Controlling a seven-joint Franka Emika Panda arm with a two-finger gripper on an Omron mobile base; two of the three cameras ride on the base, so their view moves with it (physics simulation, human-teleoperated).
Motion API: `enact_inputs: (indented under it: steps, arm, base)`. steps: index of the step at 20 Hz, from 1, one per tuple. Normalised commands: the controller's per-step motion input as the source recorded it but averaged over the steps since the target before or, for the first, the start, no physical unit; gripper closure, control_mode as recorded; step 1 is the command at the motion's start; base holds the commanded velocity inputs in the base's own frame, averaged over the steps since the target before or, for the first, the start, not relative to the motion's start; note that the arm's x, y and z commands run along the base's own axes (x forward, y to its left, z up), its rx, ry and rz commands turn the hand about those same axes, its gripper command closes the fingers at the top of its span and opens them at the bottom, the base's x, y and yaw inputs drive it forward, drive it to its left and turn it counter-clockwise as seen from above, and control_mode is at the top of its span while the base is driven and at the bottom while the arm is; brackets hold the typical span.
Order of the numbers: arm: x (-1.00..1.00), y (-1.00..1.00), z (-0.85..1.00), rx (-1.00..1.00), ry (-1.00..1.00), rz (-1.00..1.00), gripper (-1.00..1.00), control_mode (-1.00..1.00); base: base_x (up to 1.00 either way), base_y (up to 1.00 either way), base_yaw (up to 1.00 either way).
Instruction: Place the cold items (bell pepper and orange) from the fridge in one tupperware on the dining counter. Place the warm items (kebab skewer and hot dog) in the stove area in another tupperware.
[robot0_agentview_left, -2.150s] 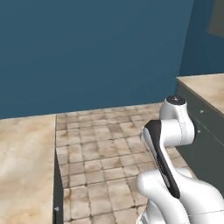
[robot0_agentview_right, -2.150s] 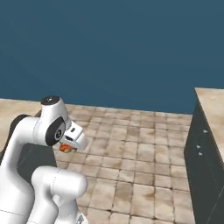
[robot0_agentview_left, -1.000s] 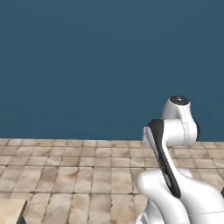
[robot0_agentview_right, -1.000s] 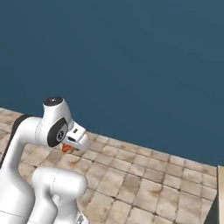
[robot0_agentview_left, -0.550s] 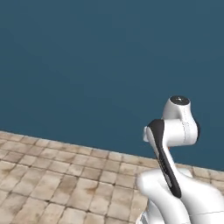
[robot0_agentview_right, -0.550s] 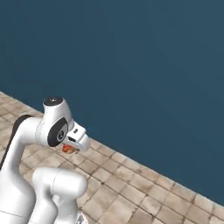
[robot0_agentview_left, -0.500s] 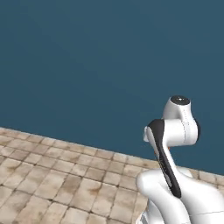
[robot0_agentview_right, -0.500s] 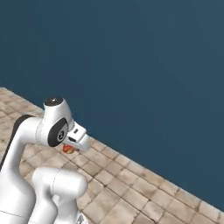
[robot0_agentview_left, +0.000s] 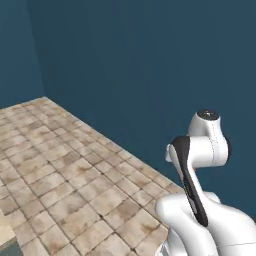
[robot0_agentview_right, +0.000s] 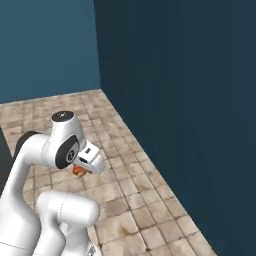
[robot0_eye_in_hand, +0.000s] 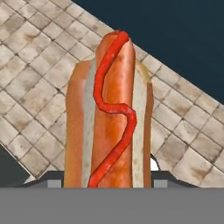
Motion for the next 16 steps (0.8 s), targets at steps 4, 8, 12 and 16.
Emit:
enact_inputs:
  steps: [4, 8, 12, 16]
  arm:
    - [0.0, 0.0, 0.0, 0.0, 0.0, 0.0, 1.0, 1.0]
    - [0.0, 0.0, 0.0, 0.0, 0.0, 0.0, 1.0, 1.0]
    - [0.0, 0.0, 0.0, 0.0, 0.0, 0.0, 1.0, 1.0]
    - [0.0, 0.0, 0.0, 0.0, 0.0, 0.0, 1.0, 1.0]
  base:
    - [0.73, -0.44, 0.78]
    - [0.87, -0.36, 0.72]
    - [1.0, -0.2, 0.54]
    - [1.0, -0.29, 0.46]
